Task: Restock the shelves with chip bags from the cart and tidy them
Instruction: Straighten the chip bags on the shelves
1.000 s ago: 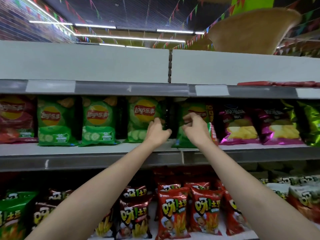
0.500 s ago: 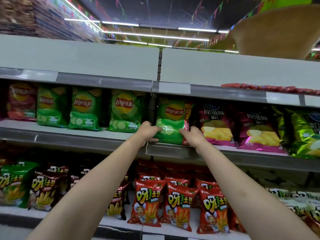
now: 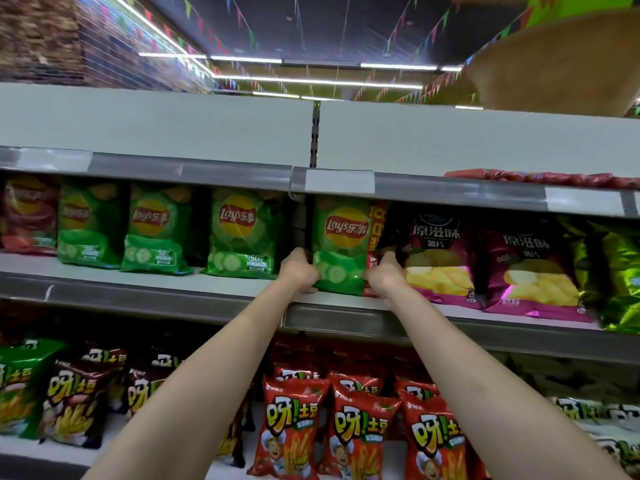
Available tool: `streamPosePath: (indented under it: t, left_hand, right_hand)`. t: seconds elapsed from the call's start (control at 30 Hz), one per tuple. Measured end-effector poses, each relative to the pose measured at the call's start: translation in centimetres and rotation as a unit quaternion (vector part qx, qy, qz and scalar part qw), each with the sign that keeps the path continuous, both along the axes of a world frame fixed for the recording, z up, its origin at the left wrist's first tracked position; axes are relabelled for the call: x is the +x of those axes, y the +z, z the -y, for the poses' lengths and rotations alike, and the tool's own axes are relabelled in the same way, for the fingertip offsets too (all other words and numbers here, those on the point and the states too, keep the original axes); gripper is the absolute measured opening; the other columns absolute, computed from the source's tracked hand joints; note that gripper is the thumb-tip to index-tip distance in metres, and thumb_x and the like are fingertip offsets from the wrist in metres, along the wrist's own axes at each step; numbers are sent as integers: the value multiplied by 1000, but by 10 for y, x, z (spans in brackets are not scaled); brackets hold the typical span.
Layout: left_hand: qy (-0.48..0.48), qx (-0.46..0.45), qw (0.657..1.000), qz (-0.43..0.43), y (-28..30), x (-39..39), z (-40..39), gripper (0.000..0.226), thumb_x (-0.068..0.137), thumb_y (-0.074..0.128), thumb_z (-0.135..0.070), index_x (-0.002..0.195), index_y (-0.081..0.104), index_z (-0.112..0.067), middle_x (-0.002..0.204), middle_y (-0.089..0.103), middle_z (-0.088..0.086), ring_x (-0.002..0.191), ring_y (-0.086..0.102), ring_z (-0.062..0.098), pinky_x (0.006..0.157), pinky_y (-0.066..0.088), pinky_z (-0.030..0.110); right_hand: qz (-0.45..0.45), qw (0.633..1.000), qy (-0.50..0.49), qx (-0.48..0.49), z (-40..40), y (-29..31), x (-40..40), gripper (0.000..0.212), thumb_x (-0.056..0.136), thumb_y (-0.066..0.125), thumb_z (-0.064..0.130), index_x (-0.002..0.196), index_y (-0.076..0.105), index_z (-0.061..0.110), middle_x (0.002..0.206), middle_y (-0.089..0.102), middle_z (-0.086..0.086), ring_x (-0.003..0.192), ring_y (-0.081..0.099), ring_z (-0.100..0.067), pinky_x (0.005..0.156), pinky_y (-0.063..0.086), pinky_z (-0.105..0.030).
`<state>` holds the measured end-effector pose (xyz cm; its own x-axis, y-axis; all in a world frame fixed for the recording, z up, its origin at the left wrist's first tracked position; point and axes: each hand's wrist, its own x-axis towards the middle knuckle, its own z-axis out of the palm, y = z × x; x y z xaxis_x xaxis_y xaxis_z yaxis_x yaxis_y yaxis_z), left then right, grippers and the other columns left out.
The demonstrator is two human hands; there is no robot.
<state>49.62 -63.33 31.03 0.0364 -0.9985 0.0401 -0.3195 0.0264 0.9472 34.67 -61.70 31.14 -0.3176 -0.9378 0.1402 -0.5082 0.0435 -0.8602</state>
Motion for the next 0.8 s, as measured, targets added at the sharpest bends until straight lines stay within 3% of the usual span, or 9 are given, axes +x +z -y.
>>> streamPosePath:
  t: [0.13, 0.27, 0.37, 0.43, 0.63, 0.7, 0.8]
  left_hand:
    - [39, -64, 973, 218, 0, -3, 6, 46, 91, 62, -18, 129, 43, -1, 129, 51, 17, 117, 53, 34, 95, 48, 36]
    - [41, -78, 949, 302, -1, -3, 4, 51, 92, 60, -19, 134, 37, 0, 132, 49, 19, 121, 50, 36, 97, 46, 40]
    - [57, -102, 942, 315, -1, -4, -3, 68, 89, 64, -23, 140, 26, 2, 140, 35, 22, 130, 36, 38, 103, 38, 41]
    - [72, -147, 938, 306, 0, -8, -10, 67, 86, 66, -21, 136, 29, 2, 138, 33, 23, 130, 32, 37, 102, 37, 39]
    - [40, -216, 949, 226, 10, -39, -30, 50, 84, 65, -12, 124, 38, 1, 126, 40, 20, 111, 50, 36, 83, 42, 33]
    - [34, -217, 949, 224, 10, -48, -34, 47, 86, 64, -15, 124, 38, 0, 125, 42, 19, 110, 52, 37, 86, 44, 37]
    - [30, -183, 959, 216, 10, -54, -31, 52, 87, 63, -17, 128, 36, 1, 131, 37, 21, 118, 47, 38, 98, 43, 41]
  right_hand:
    - [-53, 998, -21, 6, 12, -1, 0, 53, 93, 50, 3, 142, 31, 6, 126, 53, -21, 114, 55, -37, 96, 50, -42]
    - [-119, 992, -19, 30, 14, 0, -2, 45, 95, 50, 6, 137, 35, 1, 127, 54, -21, 114, 54, -36, 86, 45, -33]
    - [-140, 989, -10, 39, 9, 2, -3, 48, 94, 55, 9, 137, 36, 1, 130, 53, -19, 117, 53, -34, 87, 46, -33]
    - [-154, 988, -10, 29, 1, 3, -5, 49, 94, 57, 11, 137, 36, 1, 132, 52, -19, 120, 52, -34, 92, 45, -34]
    - [-171, 983, -11, -65, -26, 10, -20, 46, 93, 55, 10, 137, 41, 4, 130, 55, -18, 119, 52, -34, 88, 42, -29]
    - [-156, 983, -10, -93, -31, 14, -29, 44, 92, 58, 10, 134, 47, 6, 127, 59, -16, 117, 55, -32, 92, 44, -29]
    - [-117, 988, -15, -101, -34, 18, -44, 37, 90, 60, 11, 126, 53, 4, 120, 63, -18, 110, 59, -35, 96, 49, -42]
